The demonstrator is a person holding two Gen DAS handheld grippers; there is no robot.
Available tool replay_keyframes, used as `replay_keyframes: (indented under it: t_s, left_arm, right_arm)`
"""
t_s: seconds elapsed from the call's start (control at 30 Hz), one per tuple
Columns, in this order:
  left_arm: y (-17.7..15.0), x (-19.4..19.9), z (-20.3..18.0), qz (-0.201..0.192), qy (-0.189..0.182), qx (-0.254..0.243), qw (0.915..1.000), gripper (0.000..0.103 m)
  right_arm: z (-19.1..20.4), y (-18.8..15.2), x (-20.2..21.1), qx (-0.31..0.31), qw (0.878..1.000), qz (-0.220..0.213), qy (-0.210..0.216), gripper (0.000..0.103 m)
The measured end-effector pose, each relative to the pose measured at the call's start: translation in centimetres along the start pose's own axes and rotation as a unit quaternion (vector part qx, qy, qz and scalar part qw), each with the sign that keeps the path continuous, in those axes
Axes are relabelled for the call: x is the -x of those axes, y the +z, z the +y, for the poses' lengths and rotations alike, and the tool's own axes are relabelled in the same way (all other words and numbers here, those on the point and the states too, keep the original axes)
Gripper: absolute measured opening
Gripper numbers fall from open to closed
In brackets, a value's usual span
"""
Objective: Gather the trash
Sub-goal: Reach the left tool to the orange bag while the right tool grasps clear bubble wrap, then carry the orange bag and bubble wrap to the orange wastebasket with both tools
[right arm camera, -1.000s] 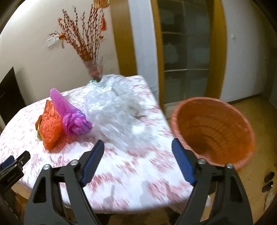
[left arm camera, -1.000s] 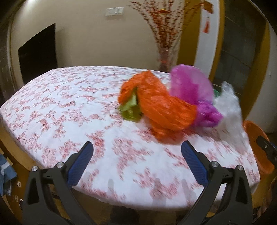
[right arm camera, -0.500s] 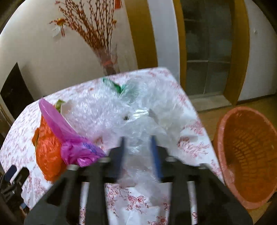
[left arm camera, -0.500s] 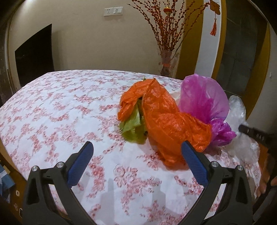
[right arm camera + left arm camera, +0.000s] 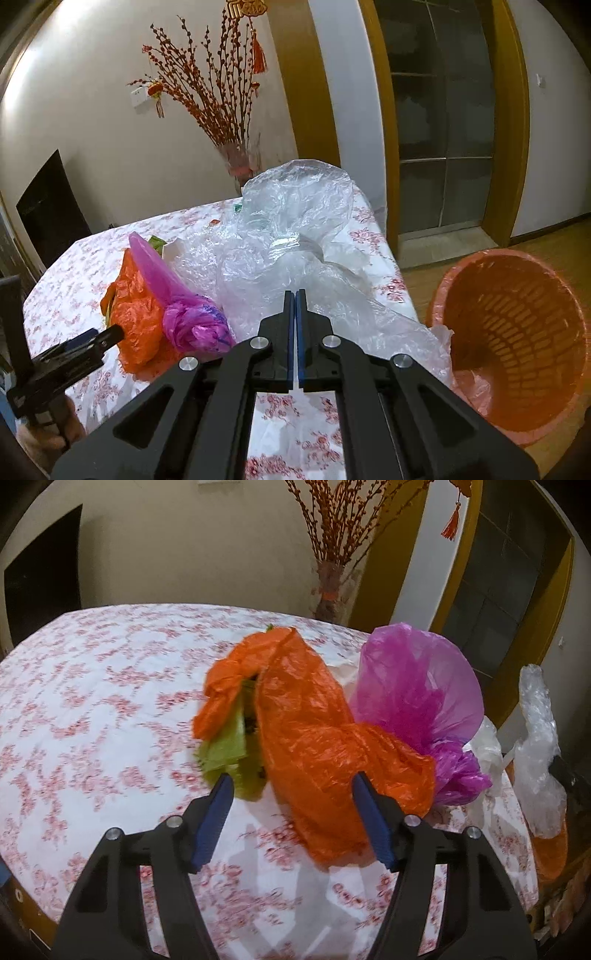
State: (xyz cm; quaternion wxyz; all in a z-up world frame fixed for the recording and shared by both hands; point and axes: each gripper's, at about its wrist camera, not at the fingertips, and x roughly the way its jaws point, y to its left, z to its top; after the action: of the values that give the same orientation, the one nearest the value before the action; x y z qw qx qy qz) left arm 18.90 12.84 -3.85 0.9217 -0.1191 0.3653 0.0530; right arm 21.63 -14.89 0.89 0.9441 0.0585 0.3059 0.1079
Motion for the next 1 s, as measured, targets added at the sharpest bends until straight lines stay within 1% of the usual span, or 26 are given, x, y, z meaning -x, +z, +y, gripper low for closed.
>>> replay_keyframes:
  t_s: [0.03,0.07,0.1,0.13,0.2,0.23,0.27,0.33,0.4,0.53,0.7,0.87,1.0]
  left_arm:
    - [0.2,-0.2,-0.1,0.004,-0.006,0.003,1.0,0.062]
    - [0.4,-0.5,-0.1,0.011,-0.013,0.006,0.9998,0.054]
    - [0.5,-0.8,-0.1,0.017,-0.022,0.008,0.9996,0.043]
    - [0.6,-1.1,-0.1,0.025,-0.031,0.01,0.9992,0.037]
    - [0.5,-1.5,-0.2,0.034,-0.053,0.014,0.9979,0.018]
    - [0.5,-1.4,-0.3,0.032,-0.055,0.011,0.9979,0.014]
    - [0.5,-1.4,-0.4,0.028,-0.053,0.007,0.9982,0.006]
    - [0.7,-0.7,-0.6,0.021,-0.057,0.002,0.9981,0.005]
    - [0.9,0.1,-0.8,0.009,-0.051,-0.008,0.9986,0.004]
    - [1.7,2.7,-1.2,-0.023,-0.039,-0.028,0.9986,0.004]
    - [2.8,6.5,-1.6,-0.057,-0.037,-0.04,0.9969,0.004]
    - [3.7,9.8,-3.3,-0.079,-0.05,-0.055,0.9941,0.004]
    - [4.2,11.4,-6.2,-0.085,-0.076,-0.076,0.9906,0.004]
  right_arm:
    - [0.0,-0.1,0.1,0.001,1.0,-0.001,-0.002,0.002]
    - [0.0,-0.2,0.1,0.003,1.0,0.0,-0.004,0.002]
    - [0.2,-0.3,0.2,0.003,1.0,-0.001,-0.005,0.002]
    - [0.1,-0.4,0.2,0.003,1.0,0.0,-0.007,0.001]
    - [0.2,-0.7,0.5,0.005,1.0,0.0,-0.013,0.002]
    - [0.2,-0.7,0.5,0.006,1.0,0.0,-0.015,0.002]
    - [0.0,-0.7,0.7,0.006,1.0,0.0,-0.015,0.002]
    - [0.0,-0.7,1.0,0.008,1.0,-0.001,-0.017,0.002]
    - [0.0,-0.6,1.4,0.011,1.0,-0.005,-0.018,0.001]
    - [0.1,-0.2,2.6,0.014,1.0,-0.019,-0.017,0.002]
    - [0.0,0.3,4.5,0.017,0.999,-0.036,-0.013,0.002]
    - [-0.9,0.5,6.2,0.017,0.998,-0.05,-0.017,0.001]
    - [-2.0,0.7,7.6,0.01,0.998,-0.061,-0.029,0.002]
